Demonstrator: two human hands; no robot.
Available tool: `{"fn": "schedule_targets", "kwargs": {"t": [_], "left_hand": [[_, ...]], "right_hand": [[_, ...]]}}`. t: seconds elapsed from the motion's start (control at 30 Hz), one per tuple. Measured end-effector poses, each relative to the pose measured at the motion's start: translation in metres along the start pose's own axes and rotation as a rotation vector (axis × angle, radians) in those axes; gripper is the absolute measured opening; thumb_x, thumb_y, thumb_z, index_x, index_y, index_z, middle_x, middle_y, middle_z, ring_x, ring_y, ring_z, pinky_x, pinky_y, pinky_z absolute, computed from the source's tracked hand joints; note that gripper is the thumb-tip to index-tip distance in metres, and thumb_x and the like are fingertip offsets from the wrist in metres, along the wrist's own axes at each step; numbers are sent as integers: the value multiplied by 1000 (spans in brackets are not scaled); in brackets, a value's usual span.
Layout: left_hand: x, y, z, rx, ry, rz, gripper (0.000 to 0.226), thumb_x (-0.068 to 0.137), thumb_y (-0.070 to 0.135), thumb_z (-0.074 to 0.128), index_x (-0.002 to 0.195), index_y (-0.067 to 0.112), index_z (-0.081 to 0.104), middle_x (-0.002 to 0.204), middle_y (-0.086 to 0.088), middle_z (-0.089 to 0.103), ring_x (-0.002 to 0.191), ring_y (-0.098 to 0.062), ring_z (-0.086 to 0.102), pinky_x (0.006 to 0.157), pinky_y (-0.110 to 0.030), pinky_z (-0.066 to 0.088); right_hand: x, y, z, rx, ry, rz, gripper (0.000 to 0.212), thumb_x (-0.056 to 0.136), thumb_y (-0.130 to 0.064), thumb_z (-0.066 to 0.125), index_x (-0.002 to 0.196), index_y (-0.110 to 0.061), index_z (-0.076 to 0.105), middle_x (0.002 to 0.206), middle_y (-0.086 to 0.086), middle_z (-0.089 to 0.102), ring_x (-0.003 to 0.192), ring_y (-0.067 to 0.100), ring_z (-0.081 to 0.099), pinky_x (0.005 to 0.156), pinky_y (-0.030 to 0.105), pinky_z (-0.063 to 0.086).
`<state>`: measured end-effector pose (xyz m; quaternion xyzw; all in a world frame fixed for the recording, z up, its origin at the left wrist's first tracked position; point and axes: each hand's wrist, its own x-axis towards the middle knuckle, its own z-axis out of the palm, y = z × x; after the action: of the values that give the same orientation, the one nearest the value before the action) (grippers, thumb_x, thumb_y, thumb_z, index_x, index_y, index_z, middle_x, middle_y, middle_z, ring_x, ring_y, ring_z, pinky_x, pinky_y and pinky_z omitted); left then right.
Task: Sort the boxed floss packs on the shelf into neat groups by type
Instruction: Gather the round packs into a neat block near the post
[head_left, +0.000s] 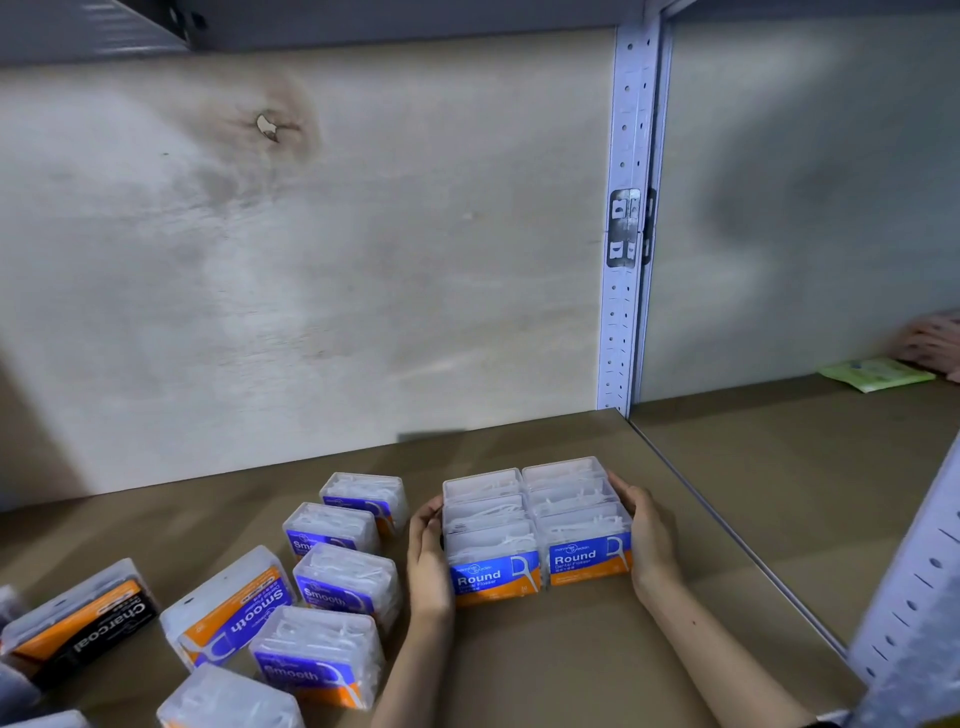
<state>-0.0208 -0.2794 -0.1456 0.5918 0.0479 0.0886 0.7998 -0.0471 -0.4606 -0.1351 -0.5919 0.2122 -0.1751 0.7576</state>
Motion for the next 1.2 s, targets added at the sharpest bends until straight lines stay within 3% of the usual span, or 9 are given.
{"fn": "schedule_targets", "kwargs": {"t": [0.1, 0.2, 0.27, 0.37, 0.53, 0.77, 0.93, 1.2], "left_hand": [[1, 0, 0, -41, -2, -19, 21, 99, 2, 32, 104, 10, 51, 93, -4, 59, 93, -22, 55, 72, -23, 48], [2, 3, -1, -76, 8, -59, 25, 99, 4, 34, 94, 15, 57, 95, -6, 60, 94, -24, 55, 76, -28, 46], [3, 1, -2, -82, 23, -90, 26, 99, 8, 34, 107, 8, 58, 112, -14, 61, 103, -27, 57, 88, -36, 48], [8, -1, -3, -124, 18, -162, 36, 100, 18, 33, 127, 5, 53, 133, -16, 56, 124, -31, 52, 111, -48, 37], [8, 0, 0, -132, -25, -181, 32, 99, 18, 37, 117, 10, 62, 121, -13, 63, 118, -29, 56, 110, -46, 39], [10, -6, -1, -102, 17, -183, 38, 98, 16, 38, 131, 7, 54, 130, -16, 59, 124, -33, 54, 111, -51, 36], [13, -13, -3, -86, -1, -156, 38, 100, 16, 36, 132, 5, 53, 132, -17, 58, 125, -33, 53, 112, -51, 36], [17, -19, -5, -104, -32, -123, 38, 100, 15, 34, 134, 8, 50, 133, -16, 56, 125, -33, 52, 112, -51, 35]], "right_hand": [[-1, -3, -1, 9, -42, 2, 26, 100, -21, 33, 93, -23, 58, 85, -1, 64, 73, 13, 62, 44, 14, 54], [0, -5, -4, 17, -92, 0, 27, 100, -19, 31, 95, -22, 57, 90, 0, 63, 77, 12, 62, 49, 14, 55], [0, -7, -4, 39, -117, 5, 28, 100, -19, 30, 95, -22, 57, 90, -1, 63, 78, 12, 62, 49, 13, 55], [0, -9, -4, 77, -143, 33, 32, 100, -21, 30, 86, -27, 59, 86, -4, 64, 77, 12, 62, 48, 16, 56], [1, -8, -2, 59, -179, 47, 34, 100, -25, 32, 81, -28, 61, 81, -4, 66, 70, 11, 64, 48, 17, 56], [2, -6, -2, 33, -170, 52, 31, 100, -28, 32, 87, -27, 61, 84, 0, 67, 70, 12, 66, 46, 17, 55], [1, -7, -1, 24, -158, 56, 35, 100, -27, 33, 78, -26, 60, 78, -1, 65, 69, 14, 63, 47, 18, 54], [2, -7, -2, 1, -156, 56, 33, 100, -27, 33, 80, -27, 59, 80, -1, 66, 72, 14, 64, 50, 19, 55]]}}
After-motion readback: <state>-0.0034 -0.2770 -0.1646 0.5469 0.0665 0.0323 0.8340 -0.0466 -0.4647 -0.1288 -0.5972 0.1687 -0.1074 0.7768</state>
